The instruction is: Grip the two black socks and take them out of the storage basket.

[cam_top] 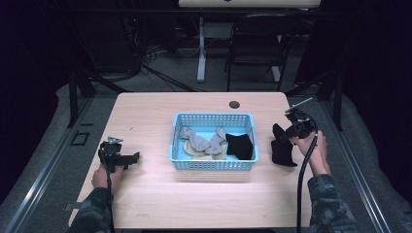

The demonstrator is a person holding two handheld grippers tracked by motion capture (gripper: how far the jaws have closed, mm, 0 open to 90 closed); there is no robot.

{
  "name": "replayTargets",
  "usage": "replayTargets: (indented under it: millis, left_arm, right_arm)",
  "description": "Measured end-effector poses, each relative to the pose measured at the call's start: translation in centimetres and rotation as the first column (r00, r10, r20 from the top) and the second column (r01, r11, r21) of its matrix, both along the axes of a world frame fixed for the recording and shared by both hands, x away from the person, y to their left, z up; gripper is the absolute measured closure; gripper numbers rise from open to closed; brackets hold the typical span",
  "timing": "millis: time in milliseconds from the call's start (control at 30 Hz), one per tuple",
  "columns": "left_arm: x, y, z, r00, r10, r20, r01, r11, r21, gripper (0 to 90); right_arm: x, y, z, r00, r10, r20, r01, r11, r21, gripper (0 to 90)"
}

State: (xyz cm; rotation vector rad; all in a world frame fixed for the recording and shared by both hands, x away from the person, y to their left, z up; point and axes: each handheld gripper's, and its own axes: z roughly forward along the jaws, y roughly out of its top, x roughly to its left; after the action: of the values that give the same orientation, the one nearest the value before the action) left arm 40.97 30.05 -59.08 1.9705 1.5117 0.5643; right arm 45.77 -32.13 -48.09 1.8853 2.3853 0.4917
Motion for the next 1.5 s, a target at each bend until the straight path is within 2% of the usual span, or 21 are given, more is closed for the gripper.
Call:
replayTargets:
  millis: [33, 200, 267, 367, 433, 633, 767, 900, 933, 1000, 1200, 1267, 1300, 1433, 1500]
  left_arm:
    - [0.0, 0.0, 0.0, 1.0, 0.0, 0.0, 0.0, 1.0, 0.0, 0.2]
    - [0.0, 0.0, 0.0, 1.0, 0.0, 0.0, 0.0, 1.0, 0.0, 0.2]
    - [0.0, 0.0, 0.0, 1.0, 0.0, 0.0, 0.0, 1.0, 0.0, 0.2]
    - [0.0, 0.0, 0.0, 1.0, 0.0, 0.0, 0.0, 1.0, 0.0, 0.2]
    - [0.0, 0.0, 0.0, 1.0, 0.0, 0.0, 0.0, 1.0, 0.0, 0.2]
    - [0.0, 0.0, 0.0, 1.0, 0.0, 0.0, 0.0, 1.0, 0.001, 0.2]
    - [0.0, 0.0, 0.0, 1.0, 0.0, 0.0, 0.0, 1.0, 0.0, 0.2]
    - [0.0, 0.0, 0.0, 1.0, 0.0, 0.0, 0.0, 1.0, 0.0, 0.2]
    - [0.0, 0.0, 0.0, 1.0, 0.0, 0.0, 0.0, 1.0, 0.0, 0.2]
    - [0.0, 0.0, 0.0, 1.0, -0.001, 0.0, 0.001, 1.0, 0.001, 0.2]
    - [0.0, 0.0, 0.0, 1.0, 0.0, 0.0, 0.0, 1.0, 0.0, 0.2]
    - [0.0, 0.0, 0.0, 1.0, 0.0, 0.0, 0.0, 1.0, 0.0, 0.2]
    - [0.0, 0.0, 0.0, 1.0, 0.0, 0.0, 0.0, 1.0, 0.0, 0.2]
    - [0.0, 0.0, 0.0, 1.0, -0.001, 0.0, 0.001, 1.0, 0.001, 0.2]
    - [0.0, 0.0, 0.0, 1.0, 0.0, 0.0, 0.0, 1.0, 0.0, 0.2]
  right_arm:
    - [0.2, -0.1, -0.3, 0.9997, 0.017, -0.019, -0.017, 0.9998, -0.013, 79.8]
    - [0.3, -0.2, -0.8, 0.9994, 0.015, -0.032, -0.016, 0.9998, -0.013, 79.0]
    - [0.3, -0.2, -0.9, 0.9994, 0.01, -0.033, -0.01, 0.9999, -0.011, 77.7]
    - [0.3, 0.0, -1.0, 0.9999, -0.01, -0.01, 0.01, 0.9999, -0.001, 74.7]
    - [0.3, -0.1, -0.8, 0.9997, 0.008, -0.024, -0.008, 1.0, -0.004, 70.3]
    - [0.0, -0.5, -0.2, 1.0, -0.005, -0.004, 0.005, 1.0, 0.005, 56.6]
    - [-0.3, -0.7, 0.6, 0.9998, -0.001, 0.022, 0.001, 0.9998, 0.018, 43.3]
    - [-0.9, -0.4, 1.8, 0.9973, 0.013, 0.072, -0.016, 0.9993, 0.035, 29.3]
    - [-0.9, -0.4, 1.8, 0.9973, 0.013, 0.072, -0.016, 0.9993, 0.035, 29.3]
    - [-1.4, 0.1, 3.0, 0.9937, 0.029, 0.109, -0.034, 0.9985, 0.044, 18.5]
    - [-2.0, 1.4, 5.1, 0.9827, 0.071, 0.171, -0.081, 0.9954, 0.052, 5.8]
    - [-2.2, 2.1, 5.8, 0.9758, 0.099, 0.195, -0.111, 0.9924, 0.053, 2.1]
    - [-2.2, 2.5, 6.0, 0.9742, 0.097, 0.204, -0.111, 0.992, 0.06, 0.6]
    - [-2.4, 4.2, 6.8, 0.9619, 0.144, 0.232, -0.161, 0.9855, 0.054, 0.0]
    - [-2.4, 5.0, 7.1, 0.9552, 0.171, 0.242, -0.185, 0.9821, 0.036, 0.0]
